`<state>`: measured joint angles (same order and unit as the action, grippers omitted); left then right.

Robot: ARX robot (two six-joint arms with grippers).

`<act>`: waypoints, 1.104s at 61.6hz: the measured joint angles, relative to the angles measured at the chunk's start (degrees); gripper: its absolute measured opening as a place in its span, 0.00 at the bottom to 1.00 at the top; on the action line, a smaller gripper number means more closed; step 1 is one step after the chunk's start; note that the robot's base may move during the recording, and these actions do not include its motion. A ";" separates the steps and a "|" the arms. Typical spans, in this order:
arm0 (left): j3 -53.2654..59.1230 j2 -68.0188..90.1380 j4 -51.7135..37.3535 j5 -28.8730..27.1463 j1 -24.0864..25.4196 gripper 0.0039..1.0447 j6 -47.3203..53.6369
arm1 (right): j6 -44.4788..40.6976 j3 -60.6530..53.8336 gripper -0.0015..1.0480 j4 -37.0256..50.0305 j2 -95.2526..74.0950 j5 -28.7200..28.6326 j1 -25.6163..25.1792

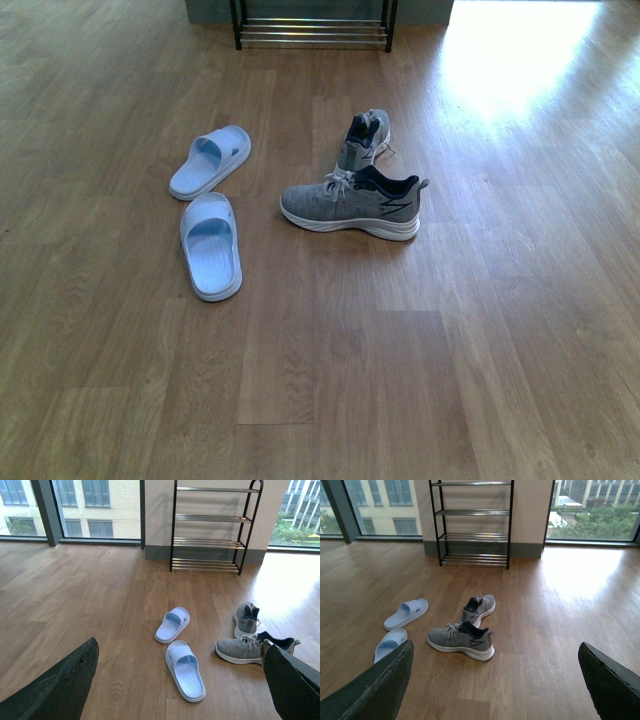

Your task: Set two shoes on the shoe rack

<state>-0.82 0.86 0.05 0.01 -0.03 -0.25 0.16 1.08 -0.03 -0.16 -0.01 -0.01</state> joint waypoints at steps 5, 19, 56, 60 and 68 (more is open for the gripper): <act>0.00 0.00 0.00 0.00 0.00 0.91 0.00 | 0.00 0.00 0.91 0.00 0.00 0.00 0.00; 0.00 0.00 0.00 0.00 0.00 0.91 0.00 | 0.00 0.00 0.91 0.00 0.00 0.02 0.00; 0.00 0.00 0.00 0.00 0.00 0.91 0.00 | 0.00 0.00 0.91 0.00 0.00 0.00 0.00; 0.00 0.00 0.00 -0.02 0.00 0.91 0.00 | 0.00 0.00 0.91 0.00 0.00 0.00 0.00; 0.00 0.00 0.00 -0.02 0.00 0.91 0.00 | 0.00 0.00 0.91 0.00 0.00 0.00 0.00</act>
<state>-0.82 0.86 0.05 -0.01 -0.03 -0.25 0.16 1.08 -0.03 -0.16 -0.01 -0.01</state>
